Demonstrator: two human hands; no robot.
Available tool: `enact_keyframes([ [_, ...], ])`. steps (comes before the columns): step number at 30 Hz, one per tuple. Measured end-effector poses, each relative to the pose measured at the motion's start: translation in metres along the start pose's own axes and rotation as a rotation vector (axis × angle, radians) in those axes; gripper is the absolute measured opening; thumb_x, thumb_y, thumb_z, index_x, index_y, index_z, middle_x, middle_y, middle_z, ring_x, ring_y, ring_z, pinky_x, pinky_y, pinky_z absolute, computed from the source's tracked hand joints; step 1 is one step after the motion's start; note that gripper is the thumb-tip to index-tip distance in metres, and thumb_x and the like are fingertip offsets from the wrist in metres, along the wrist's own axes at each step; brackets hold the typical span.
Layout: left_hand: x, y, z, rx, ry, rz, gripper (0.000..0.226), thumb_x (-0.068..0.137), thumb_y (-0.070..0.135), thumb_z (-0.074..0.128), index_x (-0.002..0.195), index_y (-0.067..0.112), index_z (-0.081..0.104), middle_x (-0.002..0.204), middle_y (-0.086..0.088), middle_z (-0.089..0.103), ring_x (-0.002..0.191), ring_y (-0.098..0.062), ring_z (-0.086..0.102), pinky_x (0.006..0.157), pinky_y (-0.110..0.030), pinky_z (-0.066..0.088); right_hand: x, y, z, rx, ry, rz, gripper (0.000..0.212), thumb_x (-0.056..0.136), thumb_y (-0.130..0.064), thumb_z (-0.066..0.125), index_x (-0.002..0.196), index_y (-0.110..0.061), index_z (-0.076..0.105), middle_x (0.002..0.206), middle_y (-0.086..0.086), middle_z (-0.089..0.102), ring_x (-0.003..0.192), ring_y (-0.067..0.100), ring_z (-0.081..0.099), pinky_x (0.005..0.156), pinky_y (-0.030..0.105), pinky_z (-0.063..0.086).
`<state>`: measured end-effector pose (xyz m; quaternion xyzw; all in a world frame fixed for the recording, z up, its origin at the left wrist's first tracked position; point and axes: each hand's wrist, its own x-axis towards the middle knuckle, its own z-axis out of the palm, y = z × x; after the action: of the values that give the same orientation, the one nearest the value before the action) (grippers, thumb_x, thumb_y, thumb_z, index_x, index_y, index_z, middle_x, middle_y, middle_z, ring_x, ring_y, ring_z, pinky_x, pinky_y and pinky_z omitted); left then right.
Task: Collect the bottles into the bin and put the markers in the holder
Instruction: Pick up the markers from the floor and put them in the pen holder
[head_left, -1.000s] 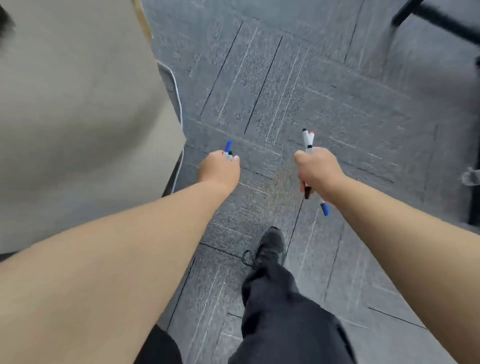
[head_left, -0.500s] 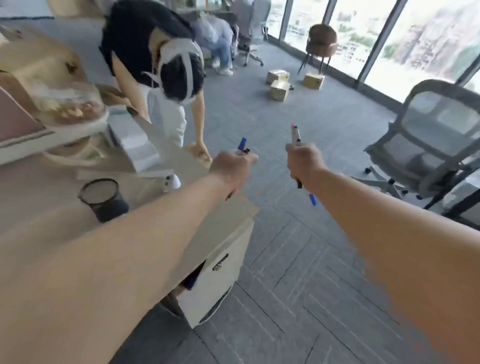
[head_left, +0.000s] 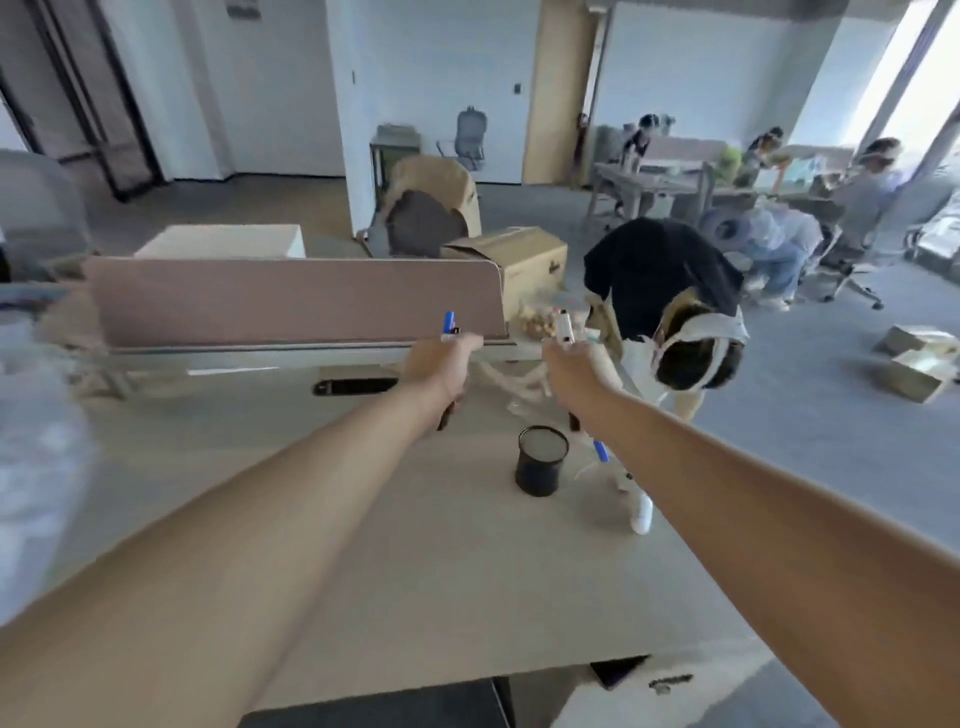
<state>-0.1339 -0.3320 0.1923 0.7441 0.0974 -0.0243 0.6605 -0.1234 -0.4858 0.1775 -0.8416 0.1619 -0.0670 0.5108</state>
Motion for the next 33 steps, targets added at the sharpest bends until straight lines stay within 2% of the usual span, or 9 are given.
enact_keyframes([
  [1, 0.009, -0.009, -0.003, 0.009, -0.013, -0.017, 0.039, 0.081, 0.033, 0.063, 0.053, 0.019, 0.04, 0.036, 0.005, 0.034, 0.035, -0.016, 0.032, 0.044, -0.019, 0.024, 0.0, 0.002, 0.014, -0.026, -0.022, 0.013, 0.031, 0.093, -0.037, 0.044, 0.065, -0.022, 0.042, 0.067, -0.001, 0.046, 0.065, 0.021, 0.048, 0.069, 0.036, 0.049],
  [3, 0.032, -0.028, -0.006, 0.041, -0.06, -0.05, 0.038, 0.083, 0.034, 0.063, 0.055, 0.018, 0.042, 0.041, 0.003, 0.036, 0.036, -0.016, 0.034, 0.044, -0.02, 0.025, 0.005, 0.015, 0.034, -0.078, -0.028, 0.098, 0.026, 0.092, -0.035, 0.047, 0.073, -0.017, 0.049, 0.065, -0.001, 0.047, 0.056, 0.016, 0.046, 0.049, 0.028, 0.04],
  [6, 0.068, -0.049, 0.007, -0.007, -0.147, -0.084, 0.04, 0.088, 0.033, 0.059, 0.058, 0.018, 0.038, 0.038, 0.005, 0.034, 0.03, -0.013, 0.031, 0.041, -0.019, 0.024, 0.017, 0.036, 0.049, -0.157, -0.025, 0.213, 0.014, 0.095, -0.023, 0.047, 0.092, -0.013, 0.056, 0.066, 0.0, 0.045, 0.057, 0.016, 0.045, 0.045, 0.025, 0.031],
  [10, 0.104, -0.074, 0.034, -0.061, -0.235, -0.156, 0.034, 0.092, 0.029, 0.056, 0.063, 0.019, 0.04, 0.043, 0.006, 0.032, 0.036, -0.012, 0.029, 0.04, -0.02, 0.025, 0.038, 0.066, 0.049, -0.229, -0.008, 0.282, 0.034, 0.095, -0.031, 0.047, 0.064, -0.016, 0.046, 0.062, 0.001, 0.046, 0.052, 0.013, 0.042, 0.049, 0.023, 0.035],
  [16, 0.154, -0.102, 0.095, -0.001, -0.246, -0.229, 0.032, 0.088, 0.031, 0.054, 0.064, 0.017, 0.04, 0.047, 0.002, 0.038, 0.032, -0.014, 0.034, 0.045, -0.023, 0.033, 0.075, 0.116, 0.036, -0.095, 0.004, 0.473, 0.032, 0.091, -0.039, 0.051, 0.075, -0.012, 0.047, 0.05, 0.003, 0.045, 0.038, 0.02, 0.039, 0.04, 0.023, 0.034],
  [20, 0.184, -0.113, 0.14, -0.035, -0.216, -0.223, 0.038, 0.091, 0.031, 0.057, 0.061, 0.015, 0.04, 0.048, 0.0, 0.04, 0.037, -0.016, 0.037, 0.039, -0.02, 0.035, 0.131, 0.129, 0.027, -0.008, 0.03, 0.401, 0.033, 0.085, -0.039, 0.056, 0.063, -0.018, 0.043, 0.051, 0.001, 0.04, 0.039, 0.018, 0.033, 0.041, 0.024, 0.029],
  [25, 0.2, -0.145, 0.177, -0.143, -0.1, -0.097, 0.043, 0.093, 0.025, 0.049, 0.057, 0.016, 0.027, 0.053, -0.01, 0.028, 0.049, -0.023, 0.028, 0.042, -0.023, 0.03, 0.176, 0.154, 0.044, 0.219, 0.037, 0.238, 0.042, 0.074, -0.047, 0.058, 0.056, -0.026, 0.027, 0.062, 0.007, 0.03, 0.057, 0.019, 0.026, 0.051, 0.033, 0.023],
  [29, 0.203, -0.178, 0.187, -0.196, 0.058, -0.069, 0.054, 0.095, 0.029, 0.052, 0.062, -0.01, 0.036, 0.055, -0.014, 0.04, 0.052, -0.023, 0.035, 0.048, -0.025, 0.033, 0.18, 0.189, 0.066, 0.35, 0.032, 0.196, 0.047, 0.076, -0.046, 0.058, 0.057, -0.025, 0.02, 0.054, 0.002, 0.022, 0.049, 0.015, 0.02, 0.048, 0.033, 0.019],
  [33, 0.216, -0.18, 0.189, -0.17, 0.087, 0.051, 0.056, 0.096, 0.034, 0.052, 0.067, -0.012, 0.038, 0.055, -0.014, 0.044, 0.051, -0.021, 0.04, 0.052, -0.026, 0.034, 0.19, 0.196, 0.078, 0.513, 0.06, 0.189, 0.05, 0.087, -0.03, 0.058, 0.05, -0.024, 0.025, 0.043, -0.007, 0.025, 0.041, 0.012, 0.021, 0.045, 0.028, 0.019],
])
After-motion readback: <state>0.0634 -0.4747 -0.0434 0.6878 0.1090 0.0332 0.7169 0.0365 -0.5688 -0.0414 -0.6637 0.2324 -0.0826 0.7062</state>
